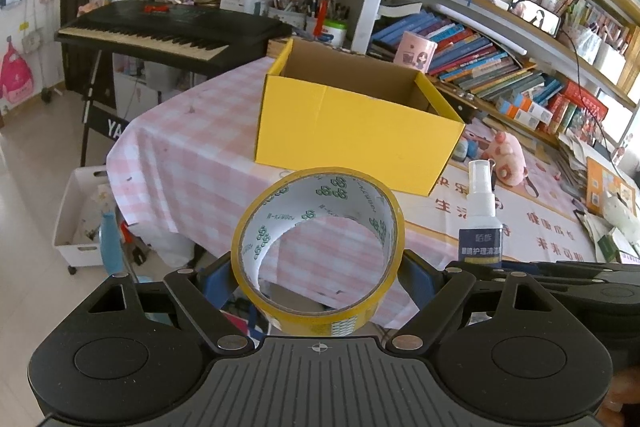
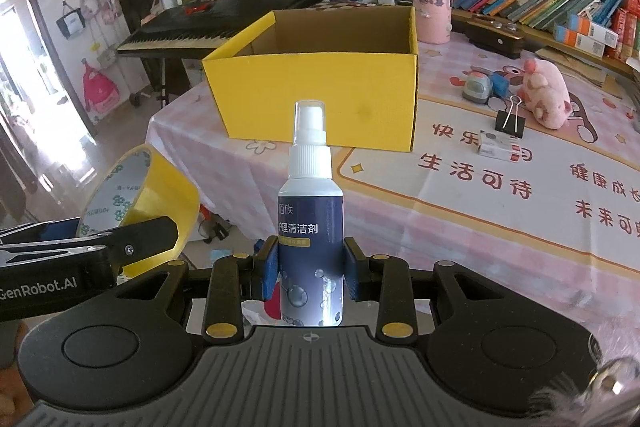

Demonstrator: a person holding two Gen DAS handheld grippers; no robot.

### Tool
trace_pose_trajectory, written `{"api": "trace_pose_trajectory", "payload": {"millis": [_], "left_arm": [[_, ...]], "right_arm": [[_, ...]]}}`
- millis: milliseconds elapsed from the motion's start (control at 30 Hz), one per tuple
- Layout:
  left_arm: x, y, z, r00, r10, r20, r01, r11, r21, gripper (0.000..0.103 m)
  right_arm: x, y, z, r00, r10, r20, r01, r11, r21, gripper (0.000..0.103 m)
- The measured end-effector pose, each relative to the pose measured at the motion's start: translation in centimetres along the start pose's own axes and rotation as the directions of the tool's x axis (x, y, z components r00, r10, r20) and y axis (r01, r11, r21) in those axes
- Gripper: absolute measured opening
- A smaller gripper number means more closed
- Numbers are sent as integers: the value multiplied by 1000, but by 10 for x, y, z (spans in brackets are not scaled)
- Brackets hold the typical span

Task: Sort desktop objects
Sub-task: 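Carry the tape roll and spray bottle toward the yellow box with both tools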

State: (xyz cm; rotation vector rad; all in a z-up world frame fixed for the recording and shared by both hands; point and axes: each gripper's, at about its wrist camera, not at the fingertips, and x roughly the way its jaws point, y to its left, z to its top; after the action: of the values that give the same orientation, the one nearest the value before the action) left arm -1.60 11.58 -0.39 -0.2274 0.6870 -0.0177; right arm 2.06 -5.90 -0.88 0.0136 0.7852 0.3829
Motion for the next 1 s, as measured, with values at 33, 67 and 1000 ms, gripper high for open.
{"api": "trace_pose_trajectory", "payload": {"millis": [33, 67, 1000], "left_arm": [[1, 0, 1, 1000, -1, 1, 1, 1000, -1, 86], [2, 1, 1, 1000, -1, 1, 1, 1000, -1, 86], [45, -39, 113, 973, -27, 231, 11, 997, 70, 86]], "right_arm": [[2, 0, 1, 1000, 1, -1, -1, 1000, -3, 30], [3, 0, 2, 1000, 3, -2, -3, 1000, -6, 30], [31, -44, 151, 965, 133, 228, -125, 991, -47, 30]]}}
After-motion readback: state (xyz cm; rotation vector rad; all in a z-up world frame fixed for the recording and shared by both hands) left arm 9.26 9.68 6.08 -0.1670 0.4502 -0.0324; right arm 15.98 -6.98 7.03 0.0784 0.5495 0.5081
